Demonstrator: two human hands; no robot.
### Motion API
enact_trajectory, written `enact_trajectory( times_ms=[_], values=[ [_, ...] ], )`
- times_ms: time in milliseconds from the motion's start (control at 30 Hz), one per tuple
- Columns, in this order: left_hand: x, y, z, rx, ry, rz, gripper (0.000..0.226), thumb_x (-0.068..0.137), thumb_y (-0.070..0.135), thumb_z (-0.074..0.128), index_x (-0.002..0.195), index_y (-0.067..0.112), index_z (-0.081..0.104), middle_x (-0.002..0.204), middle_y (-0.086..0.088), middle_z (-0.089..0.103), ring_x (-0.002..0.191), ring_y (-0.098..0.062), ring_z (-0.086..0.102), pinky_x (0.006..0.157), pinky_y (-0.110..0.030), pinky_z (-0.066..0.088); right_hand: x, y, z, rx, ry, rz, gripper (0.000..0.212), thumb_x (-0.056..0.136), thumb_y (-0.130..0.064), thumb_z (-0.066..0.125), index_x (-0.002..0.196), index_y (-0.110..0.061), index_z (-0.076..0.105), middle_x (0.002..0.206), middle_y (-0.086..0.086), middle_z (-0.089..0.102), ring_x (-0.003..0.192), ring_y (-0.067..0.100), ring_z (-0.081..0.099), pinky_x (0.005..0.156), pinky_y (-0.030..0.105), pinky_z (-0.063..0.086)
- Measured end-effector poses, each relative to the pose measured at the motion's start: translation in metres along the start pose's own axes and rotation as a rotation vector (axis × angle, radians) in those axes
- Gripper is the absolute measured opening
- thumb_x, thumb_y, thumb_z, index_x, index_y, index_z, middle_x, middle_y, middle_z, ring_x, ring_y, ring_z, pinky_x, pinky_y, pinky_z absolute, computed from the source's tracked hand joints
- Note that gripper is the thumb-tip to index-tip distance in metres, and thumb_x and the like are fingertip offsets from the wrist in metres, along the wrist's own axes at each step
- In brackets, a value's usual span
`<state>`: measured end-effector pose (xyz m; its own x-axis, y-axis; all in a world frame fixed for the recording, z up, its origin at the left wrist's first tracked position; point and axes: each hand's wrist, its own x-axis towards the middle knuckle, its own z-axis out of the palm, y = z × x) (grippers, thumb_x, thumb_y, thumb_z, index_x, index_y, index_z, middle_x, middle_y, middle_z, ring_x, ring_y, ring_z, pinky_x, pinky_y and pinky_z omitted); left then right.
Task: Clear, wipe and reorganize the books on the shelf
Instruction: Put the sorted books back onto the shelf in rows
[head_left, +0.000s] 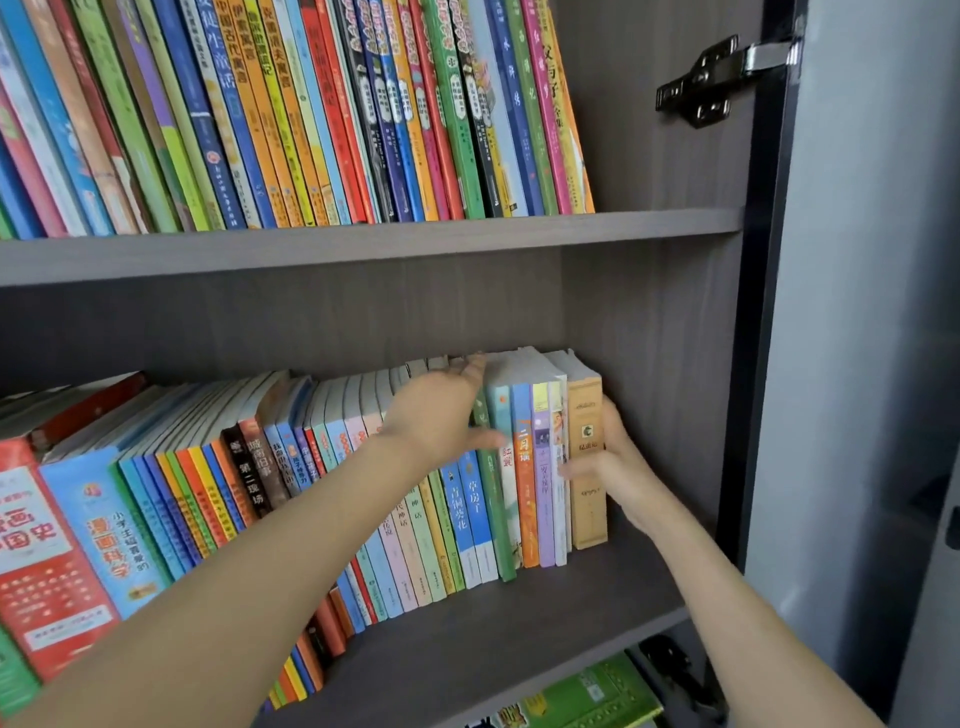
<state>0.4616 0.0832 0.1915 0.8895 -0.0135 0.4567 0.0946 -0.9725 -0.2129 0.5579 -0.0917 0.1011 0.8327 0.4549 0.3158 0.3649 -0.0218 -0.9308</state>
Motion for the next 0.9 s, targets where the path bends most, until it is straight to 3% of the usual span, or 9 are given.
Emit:
enact_trajectory(
  times_ms=[67, 133, 233, 467, 600, 733, 833, 900],
  values=[
    [-0.008, 0.0, 0.004, 0.078, 0.037, 0.018, 0.107, 0.076, 0.065, 0.061, 0.152, 0.011, 0.008, 0.142, -0.007, 0.047, 0.119, -0.022, 0.052, 0.087, -0.028, 0.045, 0.01, -0.003, 0.004, -0.167, -0.059, -0.046, 0.091, 0.071, 0.008, 0.069, 0.14, -0.032, 0.025, 0.118, -0.014, 0.056, 0.114, 0.004, 0.052, 0.094, 0.032, 0.044],
    [-0.013, 0.0, 0.008, 0.113, 0.076, 0.016, 0.11, 0.075, 0.066, 0.061, 0.152, 0.011, 0.006, 0.143, -0.006, 0.046, 0.121, -0.021, 0.05, 0.089, -0.027, 0.044, 0.021, -0.008, 0.004, -0.292, -0.054, -0.091, 0.094, 0.068, -0.006, 0.077, 0.139, -0.035, 0.022, 0.119, -0.016, 0.054, 0.115, 0.007, 0.052, 0.097, 0.038, 0.046],
    [-0.01, 0.001, 0.013, 0.1, 0.128, -0.005, 0.106, 0.075, 0.064, 0.062, 0.151, 0.011, 0.01, 0.139, -0.004, 0.049, 0.122, -0.02, 0.05, 0.093, -0.027, 0.043, 0.031, -0.006, -0.001, -0.421, -0.043, -0.144, 0.092, 0.067, -0.028, 0.084, 0.133, -0.041, 0.022, 0.122, -0.016, 0.054, 0.113, 0.006, 0.055, 0.092, 0.035, 0.049],
    [0.0, 0.004, 0.014, 0.1, 0.089, -0.009, 0.079, 0.081, 0.053, 0.065, 0.143, 0.017, 0.031, 0.141, -0.003, 0.047, 0.126, -0.021, 0.047, 0.097, -0.031, 0.041, 0.015, 0.005, 0.001, -0.396, -0.037, -0.049, 0.109, 0.069, -0.02, 0.082, 0.147, -0.038, 0.008, 0.126, -0.012, 0.054, 0.116, 0.011, 0.054, 0.098, 0.046, 0.047],
    [-0.014, 0.0, 0.004, -0.096, 0.006, 0.03, 0.087, 0.081, 0.051, 0.067, 0.148, 0.016, 0.024, 0.148, -0.008, 0.041, 0.138, -0.023, 0.035, 0.106, -0.031, 0.033, -0.001, -0.01, -0.007, -0.618, 0.012, 0.005, 0.1, 0.078, -0.023, 0.07, 0.148, -0.043, 0.002, 0.118, -0.013, 0.056, 0.101, 0.015, 0.06, 0.083, 0.046, 0.055],
    [-0.039, -0.007, -0.019, -0.231, 0.148, 0.055, 0.076, 0.087, 0.041, 0.065, 0.148, 0.013, 0.03, 0.155, -0.005, 0.029, 0.146, -0.018, 0.019, 0.115, -0.027, 0.019, -0.025, -0.037, 0.001, -0.858, 0.302, -0.146, 0.063, 0.088, -0.019, 0.059, 0.143, -0.024, 0.03, 0.118, 0.005, 0.059, 0.094, 0.025, 0.062, 0.073, 0.039, 0.055],
    [-0.073, -0.014, -0.034, -0.217, 0.231, 0.03, 0.066, 0.088, 0.032, 0.066, 0.144, 0.012, 0.038, 0.149, -0.006, 0.041, 0.143, -0.02, 0.029, 0.113, -0.025, 0.022, -0.051, -0.063, 0.023, -0.953, 0.352, -0.347, 0.041, 0.091, -0.018, 0.055, 0.131, -0.014, 0.049, 0.112, 0.01, 0.062, 0.09, 0.03, 0.061, 0.064, 0.03, 0.042],
    [-0.103, -0.02, -0.043, -0.178, 0.269, -0.005, 0.057, 0.087, 0.03, 0.066, 0.138, 0.012, 0.047, 0.14, -0.008, 0.052, 0.136, -0.024, 0.041, 0.108, -0.029, 0.031, -0.071, -0.08, 0.045, -0.865, 0.329, -0.484, 0.034, 0.09, -0.016, 0.056, 0.124, -0.011, 0.058, 0.106, 0.01, 0.066, 0.089, 0.032, 0.062, 0.067, 0.032, 0.039]
  ],
)
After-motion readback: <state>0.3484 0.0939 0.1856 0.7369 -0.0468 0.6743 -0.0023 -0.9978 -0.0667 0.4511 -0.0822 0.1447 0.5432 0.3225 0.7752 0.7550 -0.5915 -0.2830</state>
